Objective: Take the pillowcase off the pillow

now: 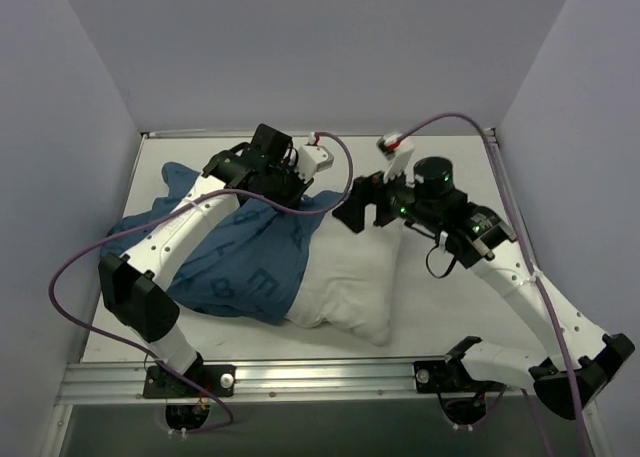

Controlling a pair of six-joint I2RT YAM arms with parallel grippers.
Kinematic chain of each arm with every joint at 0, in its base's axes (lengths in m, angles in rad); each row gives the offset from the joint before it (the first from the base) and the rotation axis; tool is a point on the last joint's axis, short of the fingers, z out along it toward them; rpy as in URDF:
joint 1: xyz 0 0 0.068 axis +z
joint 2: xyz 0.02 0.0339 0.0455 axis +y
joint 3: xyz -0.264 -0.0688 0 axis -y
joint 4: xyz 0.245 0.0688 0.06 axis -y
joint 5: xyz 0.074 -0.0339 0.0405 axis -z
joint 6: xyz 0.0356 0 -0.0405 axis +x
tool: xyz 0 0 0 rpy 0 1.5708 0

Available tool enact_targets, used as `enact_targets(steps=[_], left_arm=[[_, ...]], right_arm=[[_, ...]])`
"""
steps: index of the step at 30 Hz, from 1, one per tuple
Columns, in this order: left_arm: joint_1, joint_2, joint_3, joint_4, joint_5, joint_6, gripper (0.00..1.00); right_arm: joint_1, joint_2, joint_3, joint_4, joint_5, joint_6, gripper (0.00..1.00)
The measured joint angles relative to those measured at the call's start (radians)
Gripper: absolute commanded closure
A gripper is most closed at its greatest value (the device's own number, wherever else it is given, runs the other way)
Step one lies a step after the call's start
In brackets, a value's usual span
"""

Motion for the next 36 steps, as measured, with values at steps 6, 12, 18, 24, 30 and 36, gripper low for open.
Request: enact_targets(steps=[6, 12, 18, 24, 30, 36], left_arm=[[-0.001, -0.027, 0.000, -0.009, -0.001, -0.002, 0.98], [-0.001, -0.036, 0.000, -0.014, 0.000, -0.011, 0.98], [-0.001, -0.051, 0.000, -0.021, 0.003, -0.023, 0.98], [0.000, -0.051, 0.002, -0.021, -0.031, -0.044, 0.98], [0.021, -0.042, 0.005, -0.036, -0.066, -0.075, 0.98], [0.071, -0.011, 0.011, -0.022, -0.081, -0.093, 0.98]], right_arm=[[-0.299, 0.136, 0.103, -0.022, -0.082, -0.122, 0.11], [-0.357, 0.296, 0.139, -0.064, -0.228, -0.214, 0.00], [-0.338, 0.399, 0.193, -0.099, -0.364, -0.324, 0.00], [-0.188, 0.422, 0.068, -0.064, -0.339, -0.383, 0.00], [-0.109, 0.403, -0.103, 0.039, -0.256, -0.352, 0.45], [-0.105, 0.369, -0.140, 0.078, -0.188, -0.309, 1.00]])
